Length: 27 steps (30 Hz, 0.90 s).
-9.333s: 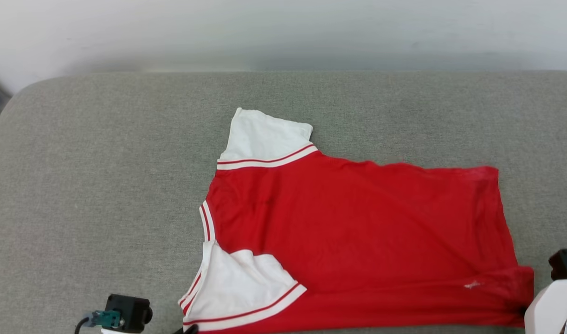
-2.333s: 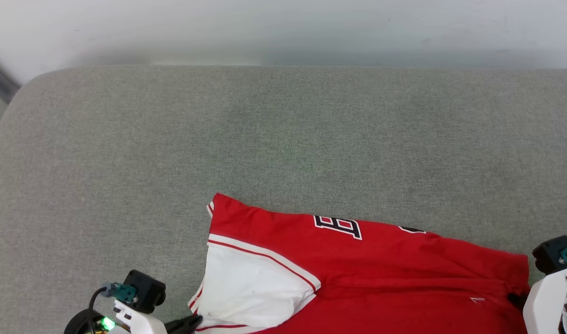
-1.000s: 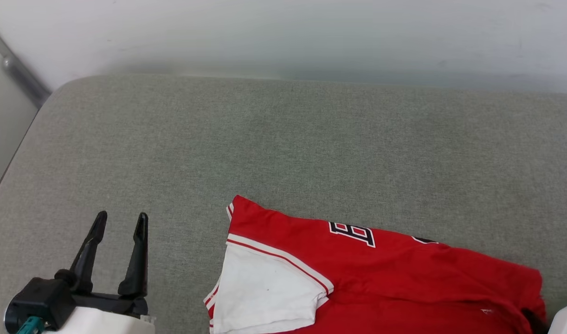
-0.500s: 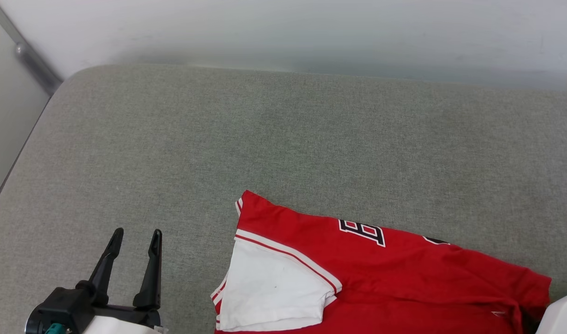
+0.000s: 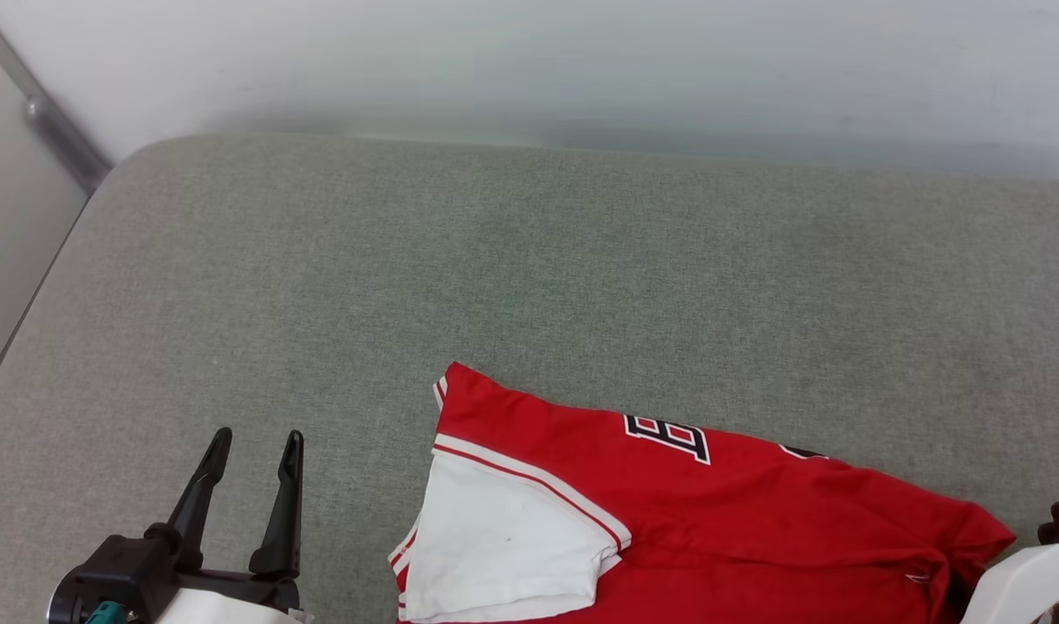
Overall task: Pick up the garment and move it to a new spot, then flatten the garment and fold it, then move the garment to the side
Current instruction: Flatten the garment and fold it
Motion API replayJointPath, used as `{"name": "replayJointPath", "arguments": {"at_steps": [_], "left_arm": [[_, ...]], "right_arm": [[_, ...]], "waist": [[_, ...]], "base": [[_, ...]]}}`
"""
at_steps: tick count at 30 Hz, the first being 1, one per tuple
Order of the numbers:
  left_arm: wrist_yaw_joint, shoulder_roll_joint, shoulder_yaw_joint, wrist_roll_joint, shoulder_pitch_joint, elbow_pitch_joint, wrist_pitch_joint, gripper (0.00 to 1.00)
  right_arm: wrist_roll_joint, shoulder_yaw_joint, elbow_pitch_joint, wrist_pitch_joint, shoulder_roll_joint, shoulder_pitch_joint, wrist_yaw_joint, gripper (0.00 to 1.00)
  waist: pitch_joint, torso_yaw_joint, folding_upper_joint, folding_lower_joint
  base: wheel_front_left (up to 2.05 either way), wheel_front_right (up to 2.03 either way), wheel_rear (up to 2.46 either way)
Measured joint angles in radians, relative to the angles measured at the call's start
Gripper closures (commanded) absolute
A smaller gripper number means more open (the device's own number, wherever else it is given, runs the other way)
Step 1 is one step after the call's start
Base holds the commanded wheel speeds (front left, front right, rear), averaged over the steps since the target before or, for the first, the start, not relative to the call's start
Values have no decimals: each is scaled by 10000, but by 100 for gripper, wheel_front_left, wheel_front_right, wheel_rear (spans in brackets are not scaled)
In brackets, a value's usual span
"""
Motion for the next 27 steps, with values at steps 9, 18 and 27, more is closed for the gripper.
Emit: {"name": "replayJointPath", "arguments": {"at_steps": [9, 18, 27], "left_arm": [[-13, 167, -144, 50, 62, 27, 0, 0], [-13, 380, -272, -40, 138, 98, 0, 0], [-13, 355, -341, -52, 317, 148, 0, 0]], "right_arm": [[-291, -1162, -2, -512, -322, -233, 10, 100], [-1089, -2057, 263, -842, -734, -525, 0, 100], [-416, -861, -1701, -27, 0, 157, -2, 100]], "waist": [[-150, -226, 0, 0], [-402, -443, 0, 0], [-706, -726, 0, 0]], "base": [[0, 0, 0], [0, 0, 0], [0, 0, 0]]}}
